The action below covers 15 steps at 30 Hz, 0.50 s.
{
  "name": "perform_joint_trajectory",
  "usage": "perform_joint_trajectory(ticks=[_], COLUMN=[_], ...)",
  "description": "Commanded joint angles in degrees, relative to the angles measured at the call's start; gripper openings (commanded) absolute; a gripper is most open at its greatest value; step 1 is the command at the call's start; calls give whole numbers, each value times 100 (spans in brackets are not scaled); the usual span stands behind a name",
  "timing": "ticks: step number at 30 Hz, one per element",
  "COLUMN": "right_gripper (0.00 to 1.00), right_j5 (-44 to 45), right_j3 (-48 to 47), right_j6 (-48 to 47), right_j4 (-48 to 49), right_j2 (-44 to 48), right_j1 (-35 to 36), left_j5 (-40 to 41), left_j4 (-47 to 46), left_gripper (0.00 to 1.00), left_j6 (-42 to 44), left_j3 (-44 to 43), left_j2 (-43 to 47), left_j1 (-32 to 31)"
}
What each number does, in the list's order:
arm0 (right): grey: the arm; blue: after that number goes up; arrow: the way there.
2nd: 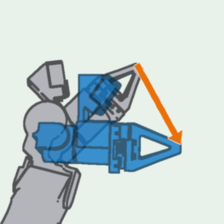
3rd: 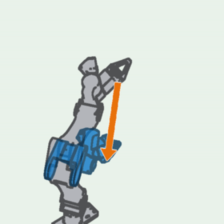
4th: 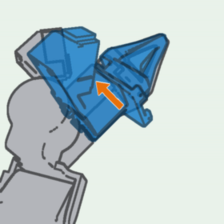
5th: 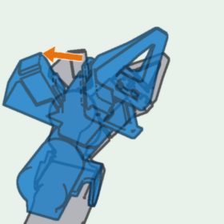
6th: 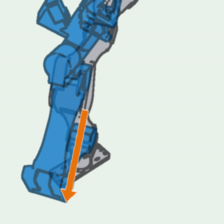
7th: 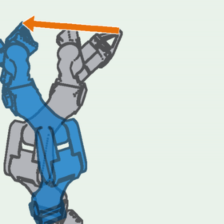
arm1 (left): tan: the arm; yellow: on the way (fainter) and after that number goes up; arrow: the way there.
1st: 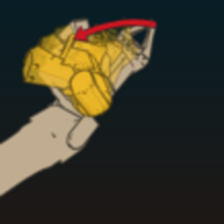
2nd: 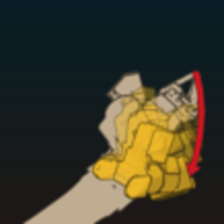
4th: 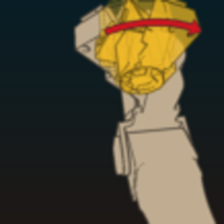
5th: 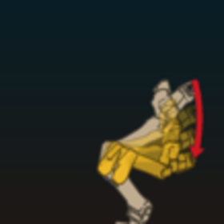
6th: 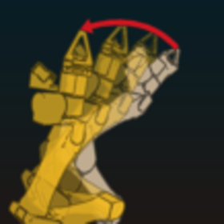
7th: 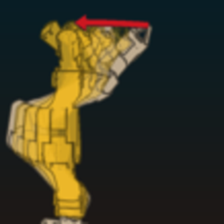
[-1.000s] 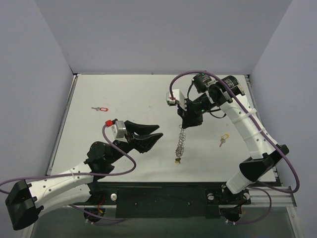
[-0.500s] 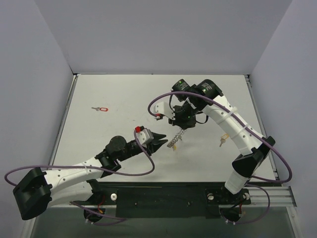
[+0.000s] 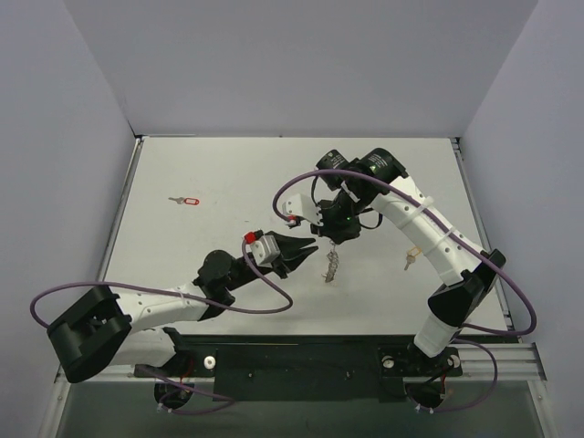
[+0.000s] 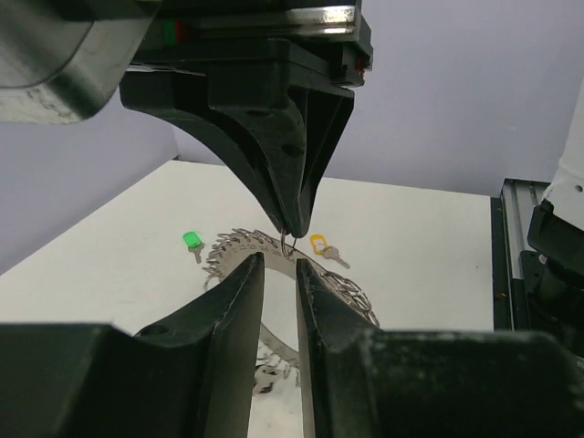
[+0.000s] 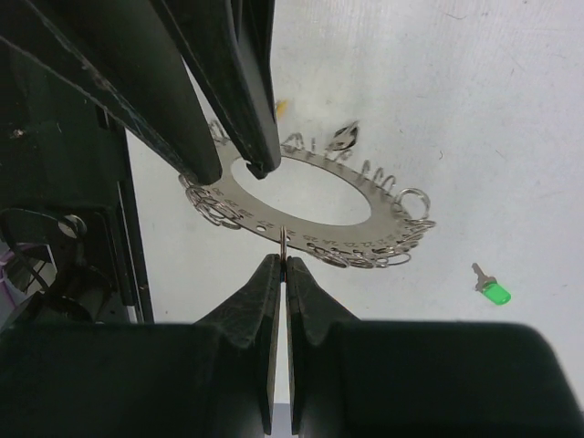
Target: Put the keys on the keyring
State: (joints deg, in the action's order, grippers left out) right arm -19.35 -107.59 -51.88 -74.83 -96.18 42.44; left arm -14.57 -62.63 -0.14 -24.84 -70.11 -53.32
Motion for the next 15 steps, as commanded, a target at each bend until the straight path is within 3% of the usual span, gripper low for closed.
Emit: perform_joint_trajectory(ticks=[1, 9, 15], right_gripper=[0, 0, 0], right_j5=[-279, -630, -736], right_j3=[19, 45, 45], right_j6=[-165, -235, -253], right_j4=[-1473, -1394, -1394], right_j2=[231, 310, 310], right_j1=[28, 19, 19], left_j5=[-362, -459, -521], left_j4=[-1066, -1436, -1208], left_gripper=[30, 30, 30], left_j6=[-574, -821, -751], left_j3=[-205, -372, -557], left_j2=[-301, -785, -882], left_j1=[50, 50, 50])
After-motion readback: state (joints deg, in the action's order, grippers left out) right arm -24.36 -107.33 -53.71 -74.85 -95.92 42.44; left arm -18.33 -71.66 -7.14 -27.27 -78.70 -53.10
